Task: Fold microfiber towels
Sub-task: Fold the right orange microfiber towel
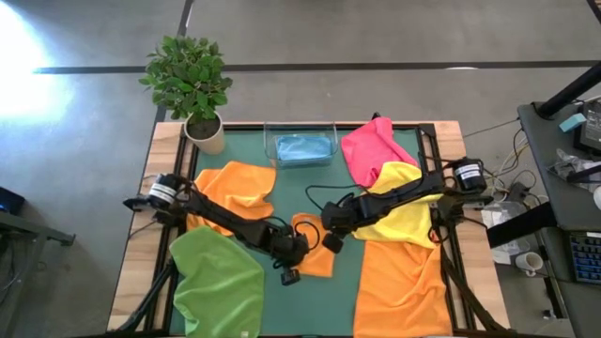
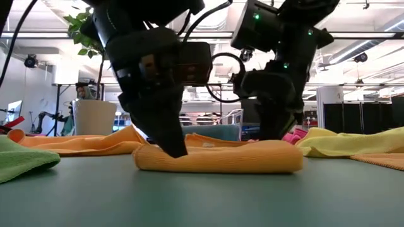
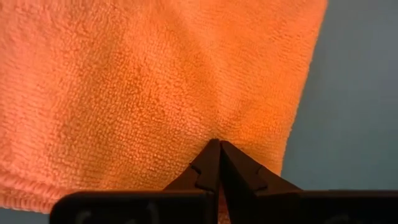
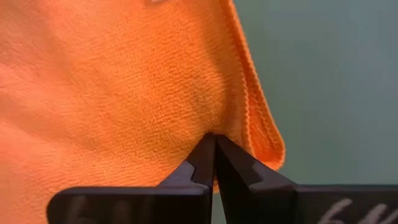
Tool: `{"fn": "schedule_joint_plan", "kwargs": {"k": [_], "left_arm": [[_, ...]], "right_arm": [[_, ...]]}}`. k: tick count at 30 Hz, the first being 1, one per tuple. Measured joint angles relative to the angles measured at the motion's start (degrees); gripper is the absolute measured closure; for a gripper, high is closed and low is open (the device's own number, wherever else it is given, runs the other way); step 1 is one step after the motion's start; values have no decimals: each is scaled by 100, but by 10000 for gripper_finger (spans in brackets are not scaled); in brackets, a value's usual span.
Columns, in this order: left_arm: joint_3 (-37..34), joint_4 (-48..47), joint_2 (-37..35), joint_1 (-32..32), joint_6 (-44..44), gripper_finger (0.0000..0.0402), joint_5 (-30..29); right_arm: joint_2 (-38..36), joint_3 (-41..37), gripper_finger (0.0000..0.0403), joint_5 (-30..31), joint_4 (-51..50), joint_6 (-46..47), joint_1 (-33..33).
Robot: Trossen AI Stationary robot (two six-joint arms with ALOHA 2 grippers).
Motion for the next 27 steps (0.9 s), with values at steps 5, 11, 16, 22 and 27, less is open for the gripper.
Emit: {"fn": "schedule_joint_plan", "kwargs": {"k": [5,11,16,22,27], "left_arm": [[20,-523,-29,152,578,402,18],[11,-1044,-47,450,1216,402,-303],[33,-1324,-186,752,1626,402,-510],[-9,-2114,-699,922,1942,402,-642],[-16,-2465,-1176,912,1971,402,-636]], "right_arm": [[106,18,394,18,8,637,175],[119,141,394,-513,24,1275,492],[130,437,394,-600,-116,1291,615],[69,1009,394,-281,-1291,1032,600],[-45,1393,394,176,-1867,589,479]]}}
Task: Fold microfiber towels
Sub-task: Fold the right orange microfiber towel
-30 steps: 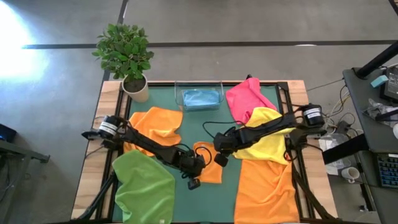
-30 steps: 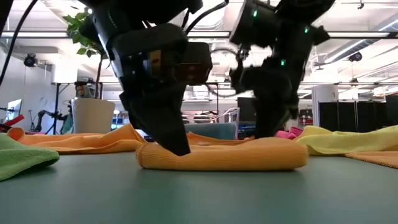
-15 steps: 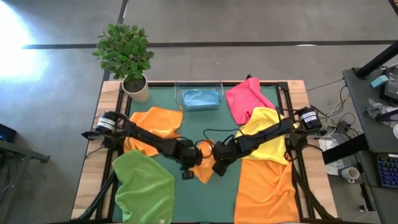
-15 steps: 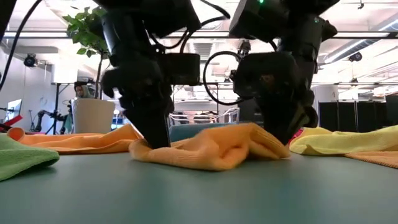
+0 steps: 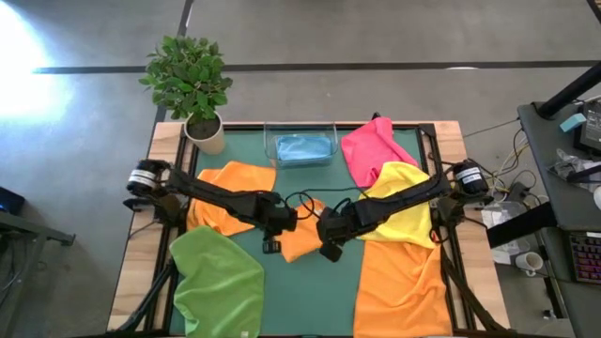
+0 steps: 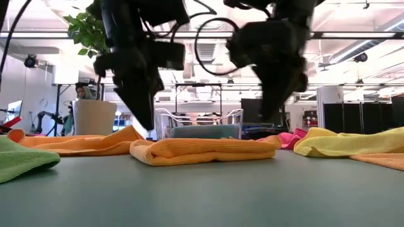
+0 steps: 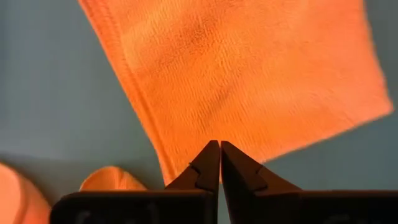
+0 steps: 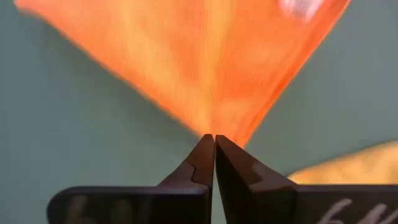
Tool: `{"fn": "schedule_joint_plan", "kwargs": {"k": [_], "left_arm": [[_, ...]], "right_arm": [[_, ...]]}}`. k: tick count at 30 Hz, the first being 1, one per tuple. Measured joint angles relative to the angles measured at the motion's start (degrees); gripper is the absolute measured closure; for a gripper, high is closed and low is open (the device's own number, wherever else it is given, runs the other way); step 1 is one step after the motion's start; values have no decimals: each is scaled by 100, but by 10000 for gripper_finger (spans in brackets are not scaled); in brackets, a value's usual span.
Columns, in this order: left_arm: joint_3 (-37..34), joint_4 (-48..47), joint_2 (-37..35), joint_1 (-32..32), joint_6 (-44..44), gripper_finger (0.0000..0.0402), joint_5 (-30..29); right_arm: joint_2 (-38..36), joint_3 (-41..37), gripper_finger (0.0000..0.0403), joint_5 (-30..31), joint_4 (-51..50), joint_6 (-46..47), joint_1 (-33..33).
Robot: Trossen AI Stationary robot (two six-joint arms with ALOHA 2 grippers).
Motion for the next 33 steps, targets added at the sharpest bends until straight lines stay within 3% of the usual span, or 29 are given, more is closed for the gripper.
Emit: {"fn": "schedule_joint_plan", "kwargs": {"k": [3,9,16,22,33], "left_arm": [[-2,61,-197,-42,-19,402,223],[-10,1077,-187,-154,-604,402,1032],[-15,1327,268,-193,-1070,402,1050],[-22,1259,689,-247,-1366,402,1068],[-24,1159,751,-245,-1508,402,1078]], "right_arm": [[0,134,394,183,59,-439,-230],[2,169,394,227,502,-1289,-918],[42,19,394,-473,1283,-2425,-1484],[42,-323,394,-693,1488,-2521,-1653],[43,-1215,394,-986,2702,-2484,-1690]]}}
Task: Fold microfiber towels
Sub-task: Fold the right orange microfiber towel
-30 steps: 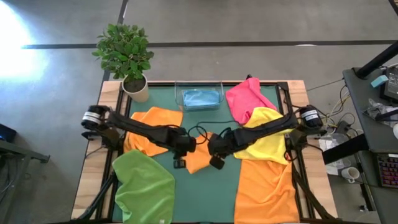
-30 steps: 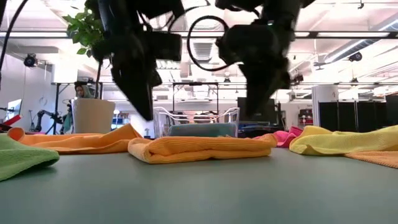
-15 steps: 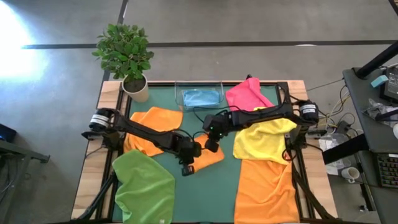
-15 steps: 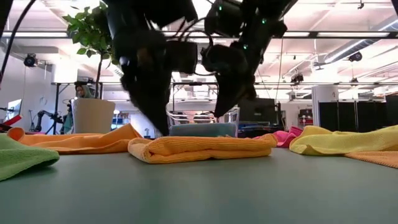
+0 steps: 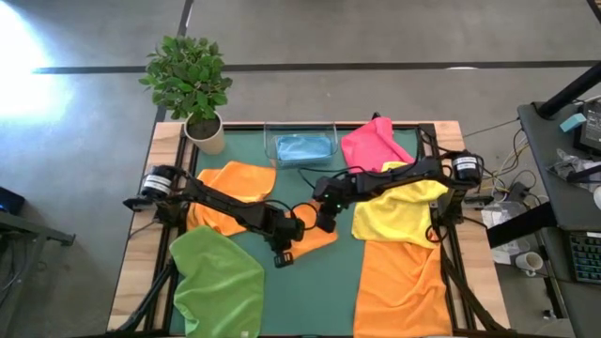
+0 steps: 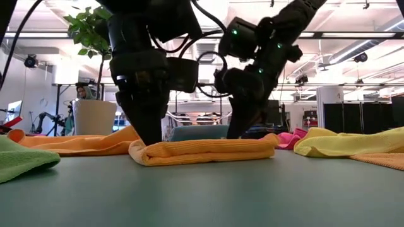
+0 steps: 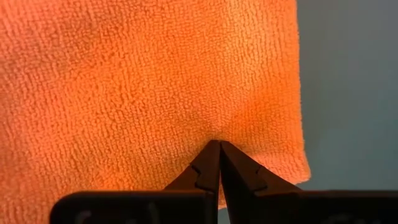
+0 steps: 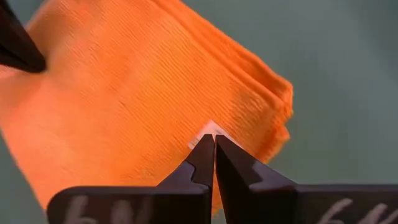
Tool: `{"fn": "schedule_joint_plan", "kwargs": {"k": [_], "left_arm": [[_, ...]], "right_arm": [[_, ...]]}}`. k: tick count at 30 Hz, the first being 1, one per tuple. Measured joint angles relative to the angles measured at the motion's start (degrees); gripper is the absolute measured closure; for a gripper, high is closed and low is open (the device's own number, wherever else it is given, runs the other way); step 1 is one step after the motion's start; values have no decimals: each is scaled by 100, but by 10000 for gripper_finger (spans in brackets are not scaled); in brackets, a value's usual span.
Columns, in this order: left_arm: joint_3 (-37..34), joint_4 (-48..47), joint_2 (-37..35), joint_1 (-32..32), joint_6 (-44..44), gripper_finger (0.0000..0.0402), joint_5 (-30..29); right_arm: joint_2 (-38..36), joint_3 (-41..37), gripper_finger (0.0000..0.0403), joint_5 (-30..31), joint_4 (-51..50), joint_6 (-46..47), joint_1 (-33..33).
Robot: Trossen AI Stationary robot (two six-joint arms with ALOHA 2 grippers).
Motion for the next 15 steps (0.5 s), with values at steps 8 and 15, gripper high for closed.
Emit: {"fn": "schedule_joint_plan", "kwargs": {"k": [8,15], "left_arm": [[4,-205,0,21,363,402,-62],[4,-240,-2,135,1101,402,-434]], "right_arm": [[-2,-389,394,35,130,234,-47],[-24,-437,394,77,-74,1064,67]]}}
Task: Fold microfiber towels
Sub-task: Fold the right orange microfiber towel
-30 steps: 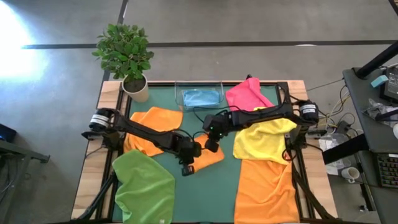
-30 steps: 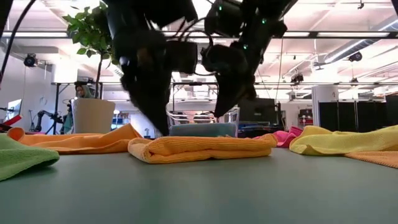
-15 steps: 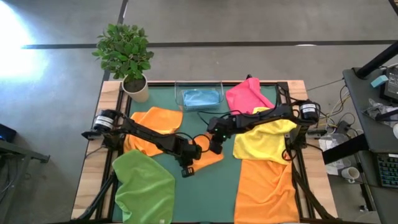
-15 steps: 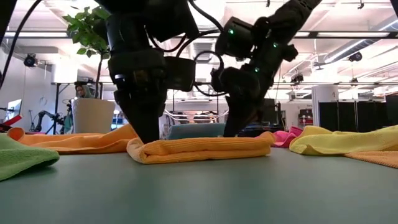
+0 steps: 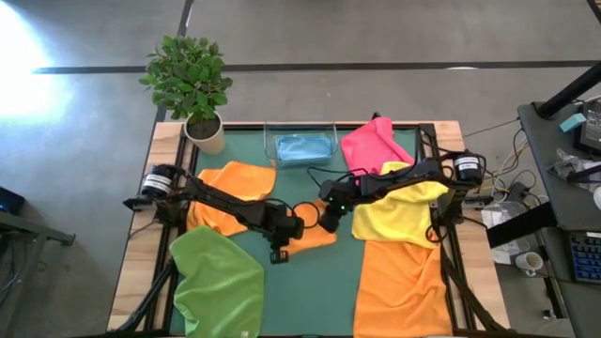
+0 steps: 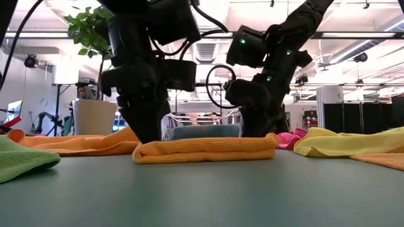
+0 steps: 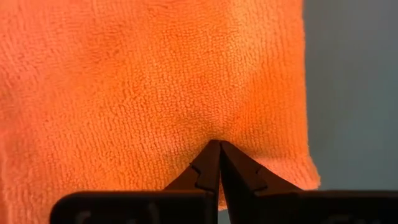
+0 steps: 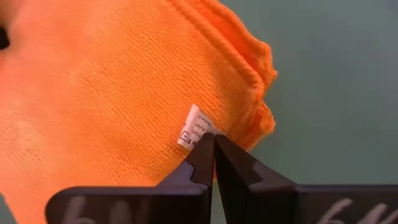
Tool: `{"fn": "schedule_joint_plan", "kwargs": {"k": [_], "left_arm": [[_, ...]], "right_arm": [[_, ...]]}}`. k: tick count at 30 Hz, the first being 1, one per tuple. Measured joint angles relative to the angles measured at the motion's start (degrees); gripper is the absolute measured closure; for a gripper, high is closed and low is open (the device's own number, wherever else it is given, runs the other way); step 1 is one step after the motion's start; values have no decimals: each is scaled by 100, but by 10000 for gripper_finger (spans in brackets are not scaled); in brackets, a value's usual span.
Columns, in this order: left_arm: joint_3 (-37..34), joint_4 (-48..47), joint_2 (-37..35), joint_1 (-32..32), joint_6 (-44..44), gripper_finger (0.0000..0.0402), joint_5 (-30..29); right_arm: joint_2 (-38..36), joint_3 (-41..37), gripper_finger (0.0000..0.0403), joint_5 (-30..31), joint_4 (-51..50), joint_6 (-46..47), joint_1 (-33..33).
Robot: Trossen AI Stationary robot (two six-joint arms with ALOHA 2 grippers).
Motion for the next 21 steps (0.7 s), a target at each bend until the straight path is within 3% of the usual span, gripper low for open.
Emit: {"fn": "schedule_joint_plan", "kwargs": {"k": [6,10,21], "left_arm": [[0,0,0,276,1075,402,-509],[0,-2,-2,514,1617,402,-540],[247,-448,-30,715,1672,402,-531]], "right_arm": [[-45,-7,394,-6,-111,921,371],[-68,-5,394,206,-291,1147,579],[-448,-26,394,916,-688,722,559]]}}
